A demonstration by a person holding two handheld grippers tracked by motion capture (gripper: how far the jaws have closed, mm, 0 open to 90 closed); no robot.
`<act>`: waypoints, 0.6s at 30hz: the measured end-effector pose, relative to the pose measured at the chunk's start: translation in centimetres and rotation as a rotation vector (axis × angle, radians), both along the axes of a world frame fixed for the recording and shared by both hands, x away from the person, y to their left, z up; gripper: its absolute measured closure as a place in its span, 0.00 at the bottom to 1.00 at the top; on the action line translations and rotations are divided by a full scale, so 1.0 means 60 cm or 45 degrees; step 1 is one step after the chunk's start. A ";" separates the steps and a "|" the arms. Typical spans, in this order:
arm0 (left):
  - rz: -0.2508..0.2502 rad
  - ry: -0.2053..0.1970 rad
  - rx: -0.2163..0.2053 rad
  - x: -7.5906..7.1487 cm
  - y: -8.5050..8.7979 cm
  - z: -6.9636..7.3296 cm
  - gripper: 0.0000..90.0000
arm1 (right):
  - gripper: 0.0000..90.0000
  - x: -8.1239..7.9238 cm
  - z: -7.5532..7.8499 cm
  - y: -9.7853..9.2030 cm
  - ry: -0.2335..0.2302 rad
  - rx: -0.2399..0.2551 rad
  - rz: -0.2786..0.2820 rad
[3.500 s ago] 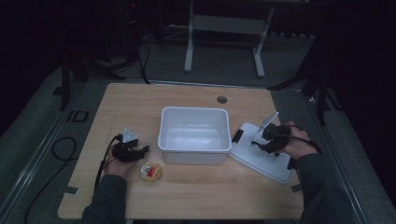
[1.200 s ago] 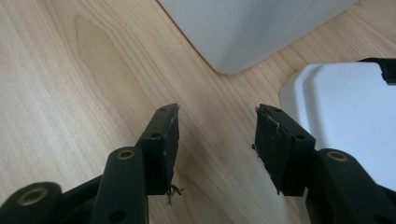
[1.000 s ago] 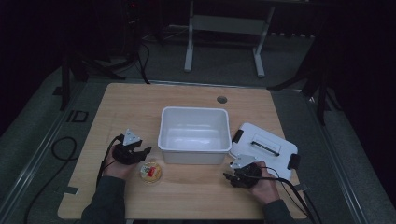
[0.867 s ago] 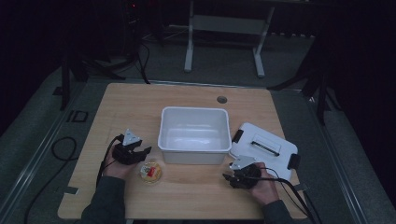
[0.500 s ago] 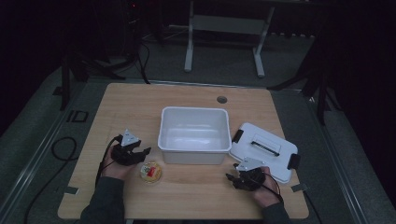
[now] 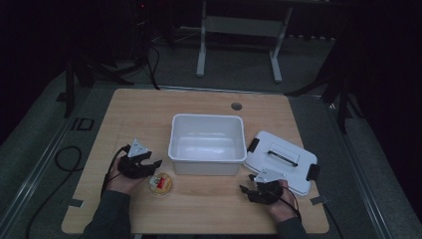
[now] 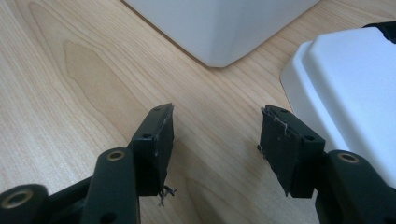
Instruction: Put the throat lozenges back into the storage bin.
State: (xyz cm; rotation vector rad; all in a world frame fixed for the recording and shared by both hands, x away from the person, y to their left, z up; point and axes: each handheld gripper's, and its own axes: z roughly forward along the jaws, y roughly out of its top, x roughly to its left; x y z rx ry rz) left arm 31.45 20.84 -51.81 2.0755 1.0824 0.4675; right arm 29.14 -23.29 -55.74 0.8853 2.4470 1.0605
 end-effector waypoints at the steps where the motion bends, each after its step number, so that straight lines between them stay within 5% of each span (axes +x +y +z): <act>1: -0.004 0.005 0.009 -0.001 0.000 0.000 0.50 | 0.48 0.000 -0.001 -0.001 0.002 0.008 -0.002; 9: -0.051 0.038 0.020 -0.014 0.007 0.012 0.49 | 0.45 -0.001 -0.002 -0.004 0.014 0.026 -0.017; 15: -0.119 0.048 0.108 -0.019 -0.003 0.031 0.45 | 0.42 0.001 -0.003 -0.005 0.041 0.037 -0.020; 18: -0.136 0.054 0.106 -0.020 -0.006 0.037 0.43 | 0.41 0.001 -0.003 -0.005 0.043 0.037 -0.018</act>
